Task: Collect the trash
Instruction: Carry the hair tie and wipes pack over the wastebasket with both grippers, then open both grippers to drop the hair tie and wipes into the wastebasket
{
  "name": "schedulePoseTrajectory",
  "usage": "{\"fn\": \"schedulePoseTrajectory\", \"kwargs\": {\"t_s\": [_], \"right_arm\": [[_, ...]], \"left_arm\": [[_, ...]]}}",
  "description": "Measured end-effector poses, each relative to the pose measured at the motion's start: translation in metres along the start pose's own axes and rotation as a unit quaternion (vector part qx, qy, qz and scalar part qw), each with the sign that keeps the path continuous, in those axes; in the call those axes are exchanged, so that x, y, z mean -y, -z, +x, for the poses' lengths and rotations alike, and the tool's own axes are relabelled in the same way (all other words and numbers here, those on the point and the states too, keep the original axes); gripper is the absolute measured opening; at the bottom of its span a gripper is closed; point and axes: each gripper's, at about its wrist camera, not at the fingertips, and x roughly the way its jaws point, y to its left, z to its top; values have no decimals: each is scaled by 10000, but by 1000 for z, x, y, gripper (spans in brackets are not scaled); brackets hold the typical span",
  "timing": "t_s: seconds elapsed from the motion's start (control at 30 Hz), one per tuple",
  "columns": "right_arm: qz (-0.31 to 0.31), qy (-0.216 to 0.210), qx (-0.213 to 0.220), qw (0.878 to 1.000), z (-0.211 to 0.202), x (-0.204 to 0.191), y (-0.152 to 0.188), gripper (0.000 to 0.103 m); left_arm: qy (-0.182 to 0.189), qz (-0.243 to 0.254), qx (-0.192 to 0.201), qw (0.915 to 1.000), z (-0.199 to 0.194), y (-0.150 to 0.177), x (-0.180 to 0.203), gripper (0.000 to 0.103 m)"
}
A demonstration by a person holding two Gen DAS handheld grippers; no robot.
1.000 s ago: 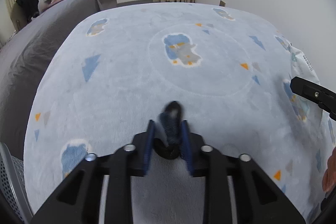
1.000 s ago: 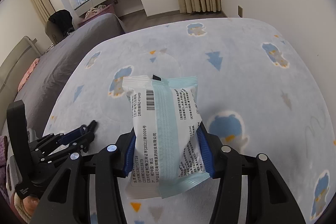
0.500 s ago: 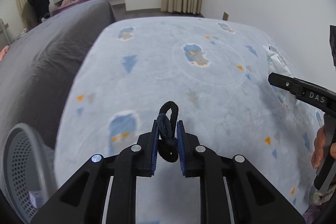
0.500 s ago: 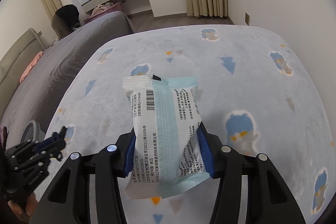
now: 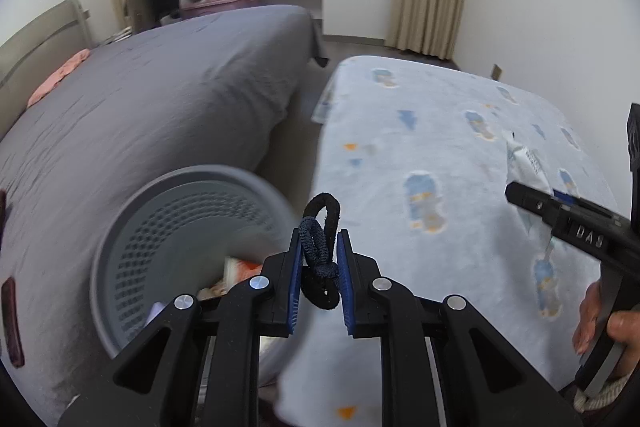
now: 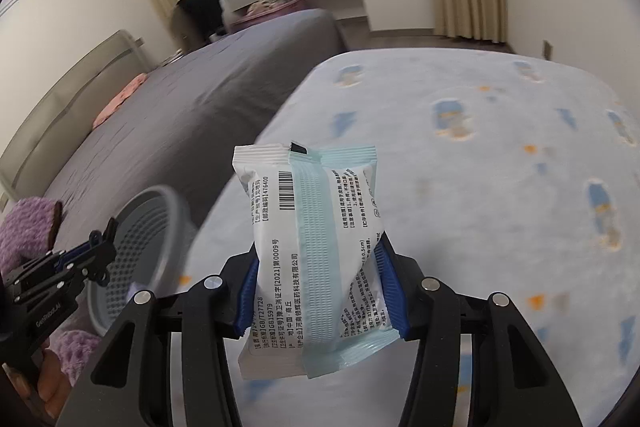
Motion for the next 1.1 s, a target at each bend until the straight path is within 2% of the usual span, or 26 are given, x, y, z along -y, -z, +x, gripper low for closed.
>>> {"fn": "schedulePoseTrajectory", "kwargs": {"t_s": [0.2, 0.47, 0.77, 0.97, 1.07, 1.1], "right_arm": [[-273, -500, -204, 9982, 22, -85, 11, 50], [-873, -734, -505, 9922, 54, -176, 23, 50], [-1090, -698, -738, 9888, 89, -211, 20, 50], [-1166, -685, -733, 9881, 99, -221, 14, 50], [-1195, -709, -734, 9876, 101, -223, 14, 54], [-1197, -711, -730, 9876, 101, -223, 15, 59]], "left_arm": [[-282, -414, 13, 9987, -16, 20, -69, 17], [-570, -739, -76, 9956, -9, 37, -134, 17], [-519, -959, -226, 9938, 12, 41, -166, 19], [-574, -1054, -229, 9925, 18, 39, -175, 25], [-606, -1095, -252, 9918, 20, 38, -178, 35], [-614, -1099, -258, 9917, 21, 39, -178, 40]]}}
